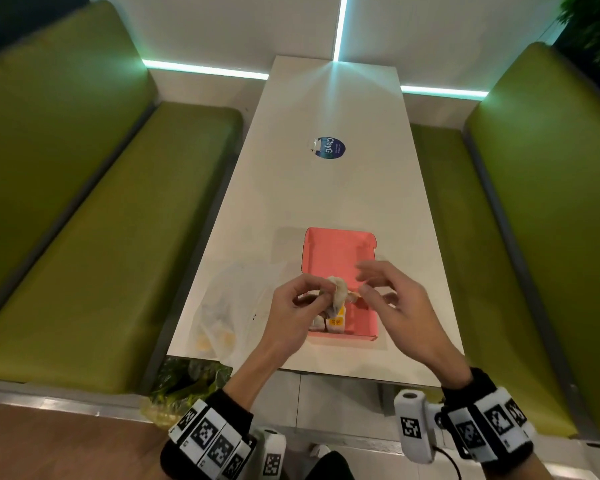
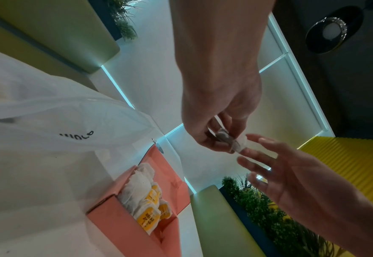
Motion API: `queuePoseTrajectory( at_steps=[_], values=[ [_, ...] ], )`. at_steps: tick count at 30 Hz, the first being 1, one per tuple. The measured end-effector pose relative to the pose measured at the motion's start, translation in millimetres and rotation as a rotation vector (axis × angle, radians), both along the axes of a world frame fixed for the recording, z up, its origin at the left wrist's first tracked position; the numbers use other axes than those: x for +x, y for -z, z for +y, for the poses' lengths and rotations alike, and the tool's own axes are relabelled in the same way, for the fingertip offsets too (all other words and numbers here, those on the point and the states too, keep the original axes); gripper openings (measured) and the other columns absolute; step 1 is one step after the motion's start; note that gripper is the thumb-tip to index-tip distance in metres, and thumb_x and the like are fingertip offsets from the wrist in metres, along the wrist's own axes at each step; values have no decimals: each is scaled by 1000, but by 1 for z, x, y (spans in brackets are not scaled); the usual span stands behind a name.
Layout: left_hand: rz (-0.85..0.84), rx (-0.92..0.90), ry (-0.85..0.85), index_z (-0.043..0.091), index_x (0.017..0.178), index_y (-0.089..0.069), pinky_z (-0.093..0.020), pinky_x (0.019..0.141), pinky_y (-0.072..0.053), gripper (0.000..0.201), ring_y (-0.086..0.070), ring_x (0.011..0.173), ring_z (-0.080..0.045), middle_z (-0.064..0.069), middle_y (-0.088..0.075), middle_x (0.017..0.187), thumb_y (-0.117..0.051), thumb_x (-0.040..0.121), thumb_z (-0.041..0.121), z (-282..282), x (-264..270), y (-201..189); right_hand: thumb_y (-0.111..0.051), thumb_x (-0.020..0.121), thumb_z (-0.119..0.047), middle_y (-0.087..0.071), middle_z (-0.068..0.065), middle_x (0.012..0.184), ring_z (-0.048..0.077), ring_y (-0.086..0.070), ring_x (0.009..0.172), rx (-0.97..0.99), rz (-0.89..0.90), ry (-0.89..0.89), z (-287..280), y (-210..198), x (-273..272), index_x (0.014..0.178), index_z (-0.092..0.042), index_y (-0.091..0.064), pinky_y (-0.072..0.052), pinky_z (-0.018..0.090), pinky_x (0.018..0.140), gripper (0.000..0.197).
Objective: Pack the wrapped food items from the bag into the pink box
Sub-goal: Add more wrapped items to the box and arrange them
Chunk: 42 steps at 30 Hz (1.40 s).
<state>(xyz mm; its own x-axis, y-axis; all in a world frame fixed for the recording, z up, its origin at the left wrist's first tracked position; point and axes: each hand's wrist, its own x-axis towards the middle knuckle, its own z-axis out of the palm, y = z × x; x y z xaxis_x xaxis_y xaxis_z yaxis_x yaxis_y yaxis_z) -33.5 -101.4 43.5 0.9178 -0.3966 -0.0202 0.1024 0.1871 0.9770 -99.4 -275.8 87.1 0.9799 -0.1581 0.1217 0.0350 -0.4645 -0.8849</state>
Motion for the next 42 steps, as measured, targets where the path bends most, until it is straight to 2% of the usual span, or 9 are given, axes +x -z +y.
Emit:
queuePoseTrajectory(
  at_steps=[5, 9, 13, 21, 26, 30, 35, 38, 42],
  values=[
    [121, 9, 105, 6, 85, -60, -27, 60, -51, 14, -58, 61, -17, -11, -65, 82, -69, 85, -6, -1, -3, 8, -47, 95, 9, -65, -14, 110, 6, -61, 101, -98, 81, -244, -3, 7, 8, 122, -29, -61, -46, 13, 79, 49],
    [310, -81, 175, 13, 82, -67, -23, 58, -44, 13, -49, 60, -17, -12, -54, 75, -66, 76, 1, 2, -1, 18, -59, 89, 7, -60, -13, 105, 15, -60, 92, -125, 93, -270, -6, 12, 7, 107, -25, -69, -51, 31, 76, 38],
    [355, -93, 240, 3, 91, -63, -24, 57, -46, 17, -49, 61, -20, -10, -55, 76, -56, 89, -13, 4, -1, 21, -70, 87, -2, -61, -11, 106, 20, -59, 84, -49, 87, -251, -9, 11, 4, 92, -21, -71, -50, 35, 73, 19],
    [-29, 40, 192, 12, 106, -64, -23, 79, -51, 31, -61, 102, -19, -8, -63, 109, -59, 88, 36, 0, -6, 16, -72, 88, -10, -68, -5, 90, 19, -61, 84, -12, 58, -185, -11, 4, -2, 90, -22, -69, -47, 25, 68, 12],
    [-179, 131, 158, 11, 99, -65, -37, 71, -53, 13, -67, 91, -24, -3, -70, 91, -65, 92, 21, -10, -10, 21, -76, 85, -15, -67, -5, 86, 18, -61, 78, 62, 13, -95, -11, 0, -3, 106, -29, -63, -47, 26, 63, 29],
    [-182, 125, 127, 18, 95, -65, -24, 68, -49, 12, -66, 88, -19, -1, -67, 90, -64, 92, 6, -15, -10, 28, -83, 78, -14, -65, -14, 96, 14, -62, 85, 30, 54, -54, -11, 2, -3, 117, -33, -57, -49, 27, 62, 50],
    [-228, 179, 118, 26, 92, -63, -33, 71, -56, 16, -67, 87, -16, 8, -67, 89, -66, 93, 11, -22, -11, 30, -74, 87, -16, -67, -13, 85, 10, -60, 84, -147, 96, -72, -18, 14, -1, 93, -32, -67, -45, 17, 64, 18],
    [-251, 324, 155, 33, 97, -57, -23, 73, -52, 20, -63, 84, -8, 9, -63, 95, -65, 94, 16, -22, -12, 44, -71, 89, -15, -64, -12, 81, 10, -58, 81, -237, 120, -64, -26, 31, 3, 86, -25, -65, -40, 12, 65, 12],
    [-435, 707, 251, 21, 112, -56, -30, 80, -51, 16, -58, 94, -12, 4, -58, 109, -59, 96, 23, -13, -12, 74, -66, 93, -22, -58, -15, 82, 8, -57, 77, -427, 241, -118, -37, 63, 12, 86, -25, -57, -49, 31, 69, 12]
  ],
)
